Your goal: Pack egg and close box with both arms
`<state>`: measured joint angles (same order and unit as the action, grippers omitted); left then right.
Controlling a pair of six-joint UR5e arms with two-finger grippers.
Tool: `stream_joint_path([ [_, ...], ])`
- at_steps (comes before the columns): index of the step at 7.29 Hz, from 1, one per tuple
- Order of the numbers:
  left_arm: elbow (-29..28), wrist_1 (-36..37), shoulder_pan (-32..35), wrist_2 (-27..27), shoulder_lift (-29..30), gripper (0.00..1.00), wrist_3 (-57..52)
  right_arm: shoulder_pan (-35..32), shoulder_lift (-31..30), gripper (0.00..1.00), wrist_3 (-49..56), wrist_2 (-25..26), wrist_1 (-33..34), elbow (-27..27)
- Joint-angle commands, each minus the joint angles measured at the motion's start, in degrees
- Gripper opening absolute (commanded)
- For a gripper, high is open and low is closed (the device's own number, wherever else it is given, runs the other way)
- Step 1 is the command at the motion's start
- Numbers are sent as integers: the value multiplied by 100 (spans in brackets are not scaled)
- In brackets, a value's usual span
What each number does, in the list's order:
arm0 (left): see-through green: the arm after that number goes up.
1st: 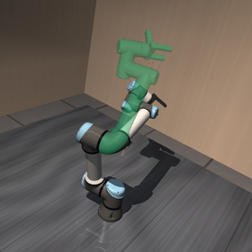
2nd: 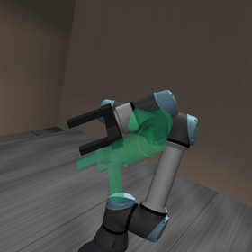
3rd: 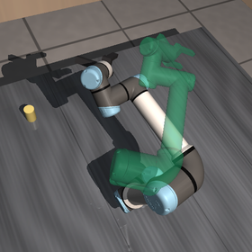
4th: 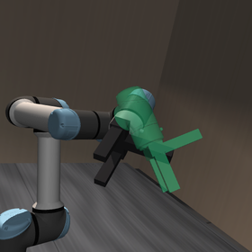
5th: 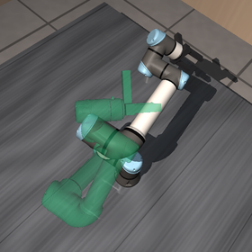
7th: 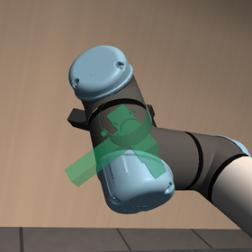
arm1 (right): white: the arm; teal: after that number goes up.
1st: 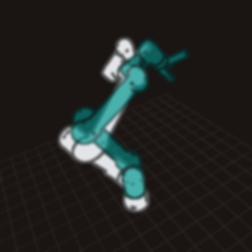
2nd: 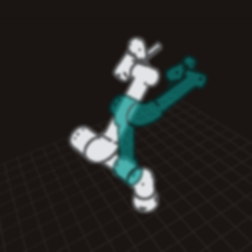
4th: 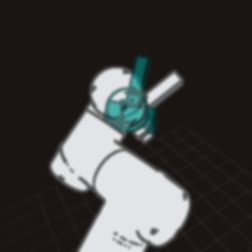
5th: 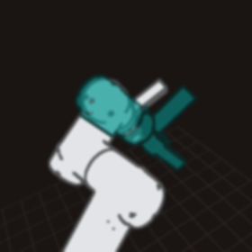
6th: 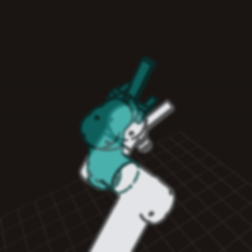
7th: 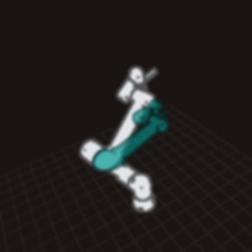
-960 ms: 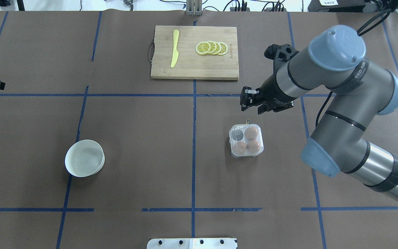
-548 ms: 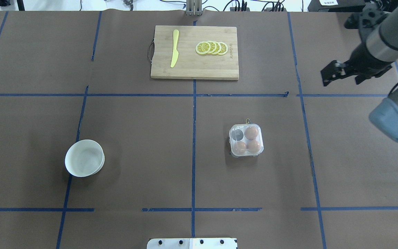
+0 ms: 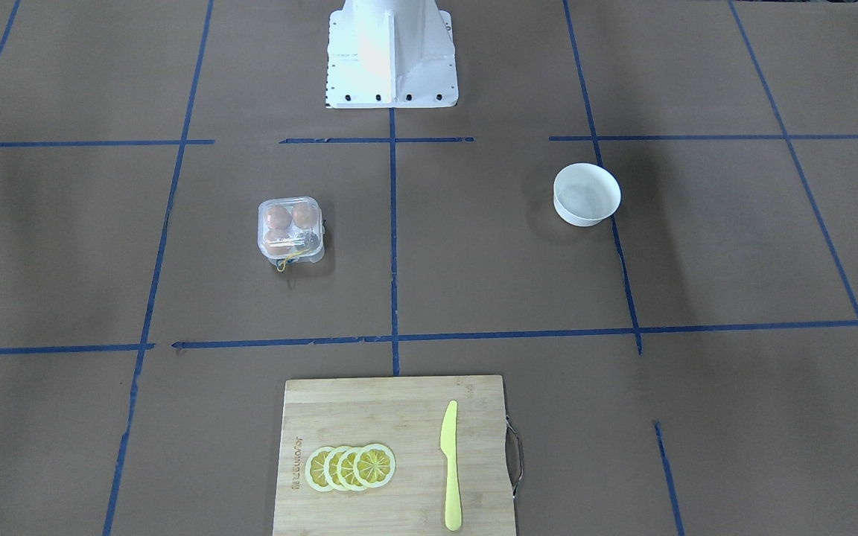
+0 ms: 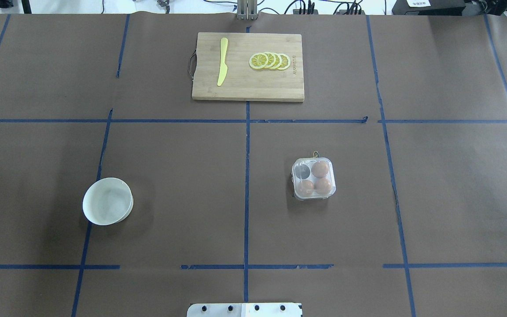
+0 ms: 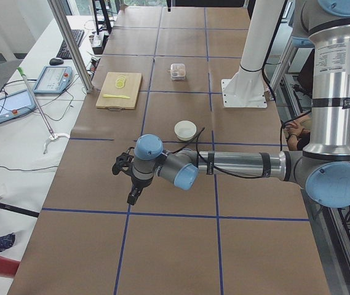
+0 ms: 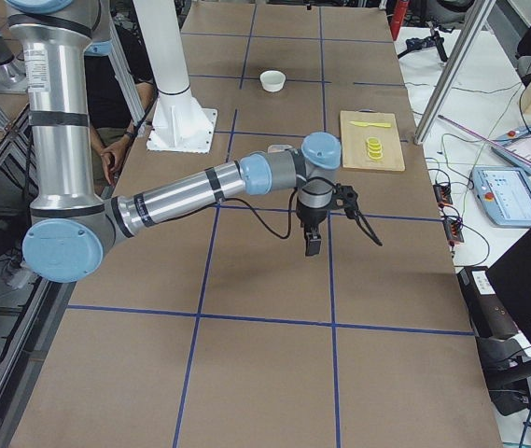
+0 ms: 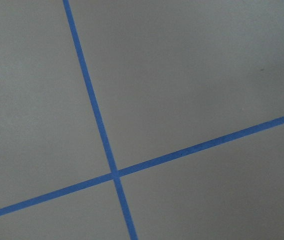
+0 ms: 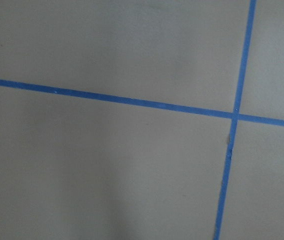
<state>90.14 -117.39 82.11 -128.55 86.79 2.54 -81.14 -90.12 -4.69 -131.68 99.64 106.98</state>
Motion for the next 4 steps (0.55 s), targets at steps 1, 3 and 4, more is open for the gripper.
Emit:
stream_joint_path([
  [1,-163,14,120,-38,-206,100,-262,-919,-287,100,1108,-656,-154,-921],
  [3,-76,713,191,-230,-172,100,-263,-1009,-156,100,1067,-614,-594,-1293],
  [4,-41,778,200,-249,-171,100,-272,-1009,-155,100,1058,-631,-587,-1294],
])
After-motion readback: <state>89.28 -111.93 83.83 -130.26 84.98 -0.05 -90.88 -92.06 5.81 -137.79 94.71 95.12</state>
